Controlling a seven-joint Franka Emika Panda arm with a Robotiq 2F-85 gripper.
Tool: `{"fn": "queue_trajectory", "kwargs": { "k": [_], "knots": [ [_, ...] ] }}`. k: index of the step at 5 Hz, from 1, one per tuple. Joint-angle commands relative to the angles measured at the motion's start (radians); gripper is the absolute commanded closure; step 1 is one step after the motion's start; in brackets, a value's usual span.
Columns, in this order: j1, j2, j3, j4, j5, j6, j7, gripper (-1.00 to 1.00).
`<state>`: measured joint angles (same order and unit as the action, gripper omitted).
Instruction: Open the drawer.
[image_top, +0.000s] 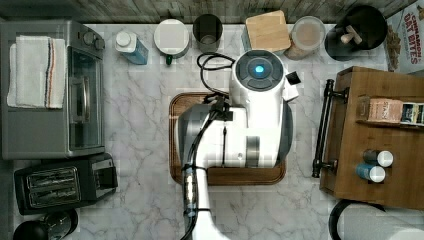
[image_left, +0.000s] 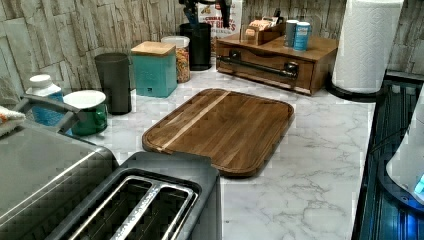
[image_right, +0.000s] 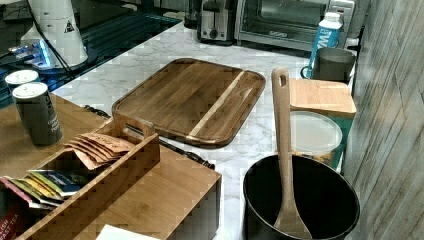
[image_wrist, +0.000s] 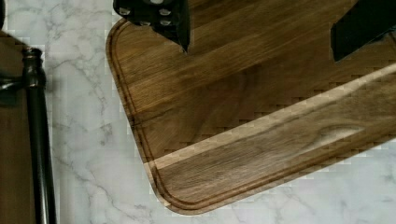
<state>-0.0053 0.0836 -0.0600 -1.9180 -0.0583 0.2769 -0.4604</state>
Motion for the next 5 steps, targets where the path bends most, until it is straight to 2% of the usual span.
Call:
{"fn": "queue_trajectory", "kwargs": {
  "k": [1,2,3,4,5],
  "knots": [
    [-0.135,-0.028,-0.098,-0.033,-0.073,0.209,-0.19,-1.0],
    [-0.174,-0.011,-0.098,-0.067,-0.067,0.311,-0.279,-1.0],
    [-0.187,0.012,-0.09,-0.07,-0.116,0.322,-0.305,-1.0],
    [-0.188,-0.002,-0.098,-0.149,-0.16,0.443,-0.32,-1.0],
    [-0.205,0.018,-0.109,-0.159,-0.146,0.466,-0.417,-1.0]
  ]
}}
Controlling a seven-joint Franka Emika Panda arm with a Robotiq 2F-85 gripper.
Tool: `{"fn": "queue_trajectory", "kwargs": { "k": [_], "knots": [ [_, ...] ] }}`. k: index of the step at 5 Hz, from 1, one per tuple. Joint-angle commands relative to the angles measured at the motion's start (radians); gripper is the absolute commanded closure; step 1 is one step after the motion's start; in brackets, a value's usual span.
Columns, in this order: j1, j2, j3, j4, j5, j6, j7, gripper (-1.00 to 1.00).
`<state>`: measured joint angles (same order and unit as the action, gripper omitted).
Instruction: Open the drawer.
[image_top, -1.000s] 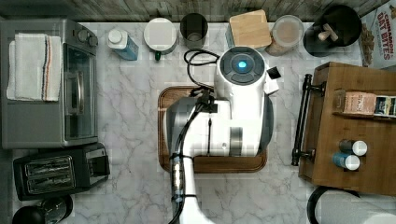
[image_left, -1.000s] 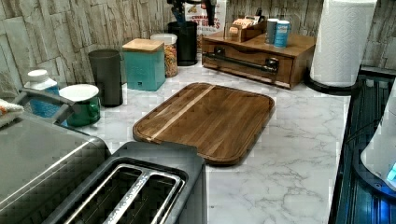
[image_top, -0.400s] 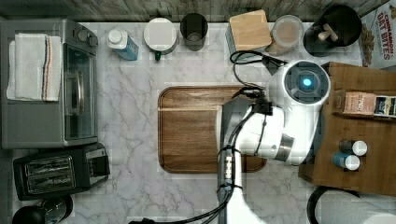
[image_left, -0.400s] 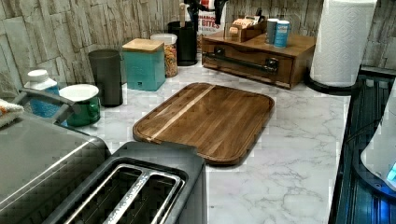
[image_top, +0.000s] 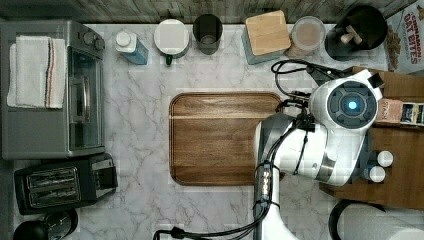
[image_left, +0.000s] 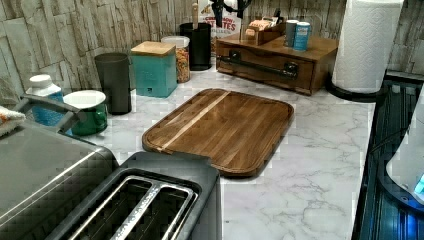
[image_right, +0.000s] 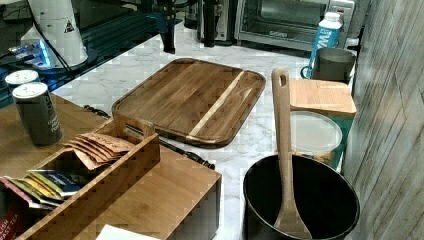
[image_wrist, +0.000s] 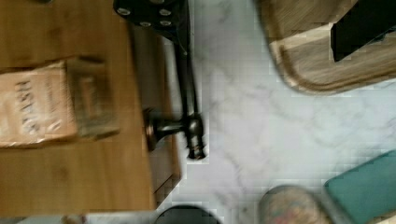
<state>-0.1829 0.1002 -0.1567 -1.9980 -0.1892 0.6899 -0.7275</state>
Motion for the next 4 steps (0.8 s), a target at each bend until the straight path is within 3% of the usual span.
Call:
{"fn": "queue_trajectory", "kwargs": {
  "k": [1,4],
  "knots": [
    [-0.036,0.057,-0.022,-0.012,-0.022,-0.036,-0.175,-1.0],
    [-0.066,0.1,-0.071,-0.066,-0.044,0.076,-0.147,-1.0]
  ]
}}
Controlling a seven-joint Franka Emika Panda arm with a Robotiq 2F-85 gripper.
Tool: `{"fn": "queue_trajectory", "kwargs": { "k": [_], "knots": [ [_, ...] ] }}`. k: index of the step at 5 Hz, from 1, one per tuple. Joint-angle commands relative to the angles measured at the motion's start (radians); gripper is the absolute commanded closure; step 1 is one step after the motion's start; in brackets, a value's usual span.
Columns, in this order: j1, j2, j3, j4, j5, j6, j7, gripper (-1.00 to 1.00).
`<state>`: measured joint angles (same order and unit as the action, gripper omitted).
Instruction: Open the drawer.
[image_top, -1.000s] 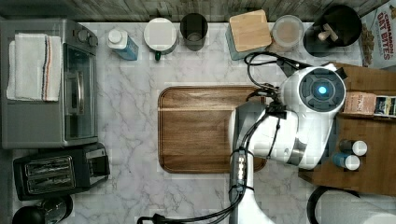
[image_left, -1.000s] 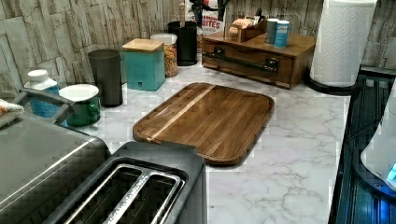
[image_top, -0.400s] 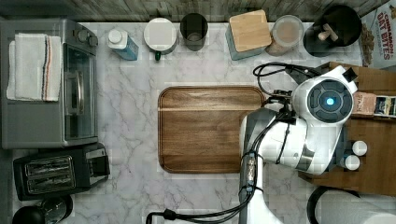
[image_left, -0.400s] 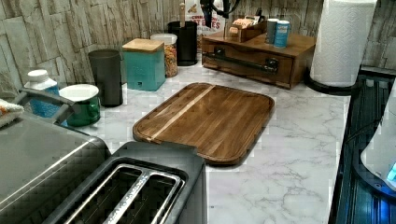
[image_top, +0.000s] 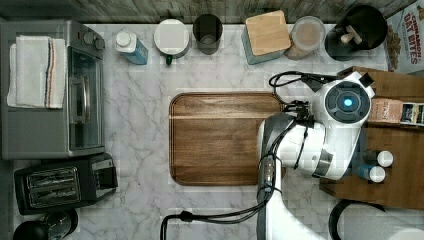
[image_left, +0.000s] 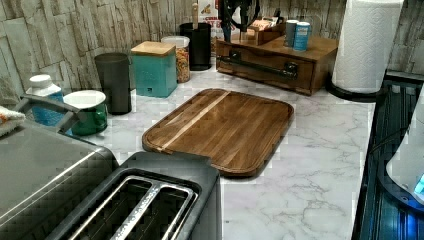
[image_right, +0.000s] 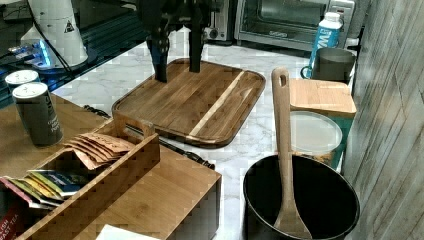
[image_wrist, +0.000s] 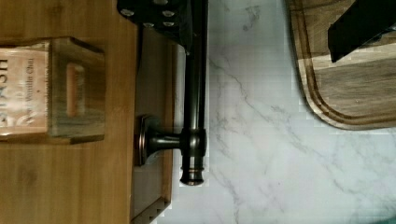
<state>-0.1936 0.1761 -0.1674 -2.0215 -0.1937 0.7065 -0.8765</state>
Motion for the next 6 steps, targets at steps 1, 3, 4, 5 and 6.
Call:
{"fn": "queue_trajectory", "kwargs": {
  "k": [1,3,4,5,6],
  "knots": [
    [-0.064,0.032,-0.077,-0.067,-0.072,0.109,0.047,-1.0],
    [-0.083,0.073,-0.081,-0.057,-0.017,0.115,0.022,-1.0],
    [-0.057,0.053,-0.089,-0.095,0.007,0.138,0.064,-1.0],
    [-0.051,0.03,-0.079,-0.12,0.013,0.141,0.093,-1.0],
    [-0.039,0.006,-0.08,-0.139,-0.003,0.133,0.124,-1.0]
  ]
}}
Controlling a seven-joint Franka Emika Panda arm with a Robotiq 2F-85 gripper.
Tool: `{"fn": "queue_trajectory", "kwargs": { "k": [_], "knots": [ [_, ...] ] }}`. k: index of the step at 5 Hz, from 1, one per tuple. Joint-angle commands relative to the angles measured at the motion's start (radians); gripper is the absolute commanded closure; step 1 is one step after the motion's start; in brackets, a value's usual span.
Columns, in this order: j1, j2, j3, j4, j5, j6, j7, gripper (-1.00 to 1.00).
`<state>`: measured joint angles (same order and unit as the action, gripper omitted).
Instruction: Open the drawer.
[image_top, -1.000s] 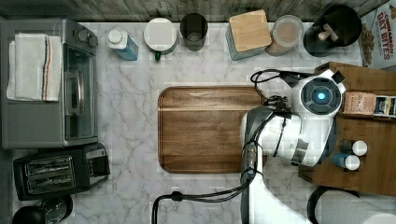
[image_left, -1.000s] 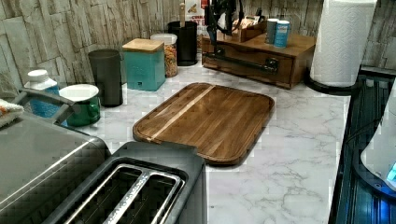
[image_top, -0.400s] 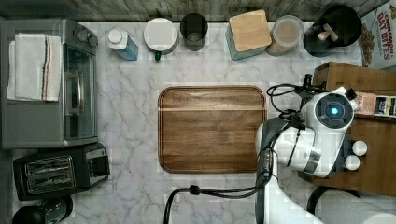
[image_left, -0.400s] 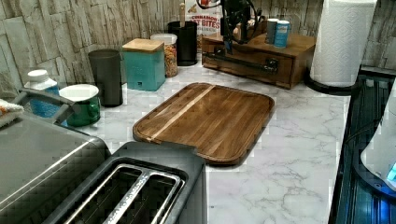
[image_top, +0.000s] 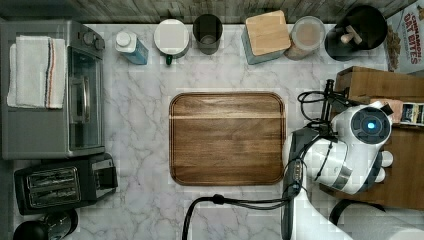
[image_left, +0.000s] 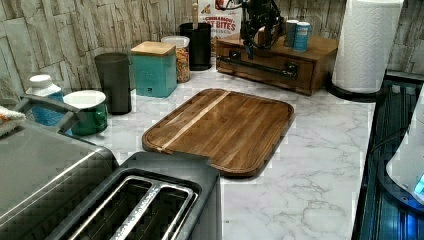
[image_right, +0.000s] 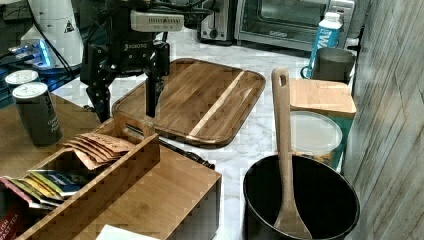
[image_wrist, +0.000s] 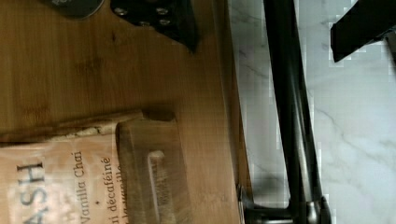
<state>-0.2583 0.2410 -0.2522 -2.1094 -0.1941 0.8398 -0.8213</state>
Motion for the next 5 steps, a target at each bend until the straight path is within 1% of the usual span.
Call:
{"fn": "queue_trajectory", "kwargs": {
  "k": [1,2,3,4,5],
  "knots": [
    [0.048,-0.081,0.002,-0.047,-0.023,-0.047,0.096,-1.0],
    [0.065,-0.087,-0.004,-0.062,-0.025,-0.035,0.106,-1.0],
    [0.047,-0.065,-0.011,-0.076,-0.008,0.031,0.044,-1.0],
    [0.031,-0.052,-0.012,-0.09,-0.016,0.07,0.026,-1.0],
    [0.029,-0.053,-0.018,-0.136,-0.019,0.138,0.043,-1.0]
  ]
}}
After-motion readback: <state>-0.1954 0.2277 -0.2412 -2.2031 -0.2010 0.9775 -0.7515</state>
